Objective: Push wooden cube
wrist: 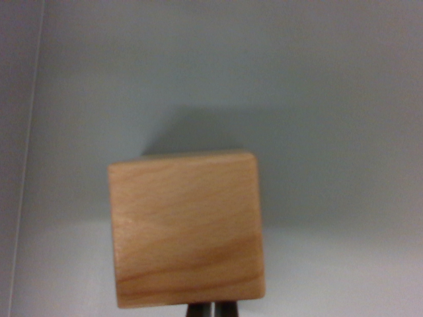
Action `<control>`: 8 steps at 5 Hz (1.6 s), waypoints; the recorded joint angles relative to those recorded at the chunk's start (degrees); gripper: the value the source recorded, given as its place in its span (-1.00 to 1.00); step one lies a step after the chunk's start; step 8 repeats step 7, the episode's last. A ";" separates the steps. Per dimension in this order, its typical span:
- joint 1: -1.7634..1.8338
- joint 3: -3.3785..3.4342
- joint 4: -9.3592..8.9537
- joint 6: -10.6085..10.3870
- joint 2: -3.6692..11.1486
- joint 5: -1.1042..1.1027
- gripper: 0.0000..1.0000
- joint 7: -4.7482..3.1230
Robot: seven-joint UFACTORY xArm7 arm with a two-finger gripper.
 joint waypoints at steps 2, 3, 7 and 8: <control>-0.10 -0.20 1.70 0.66 1.05 -0.10 1.00 -0.33; -0.10 -0.20 1.70 0.66 1.05 -0.10 1.00 -0.33; -0.20 -0.42 3.60 1.40 2.21 -0.21 1.00 -0.70; -0.20 -0.42 3.60 1.40 2.21 -0.21 1.00 -0.70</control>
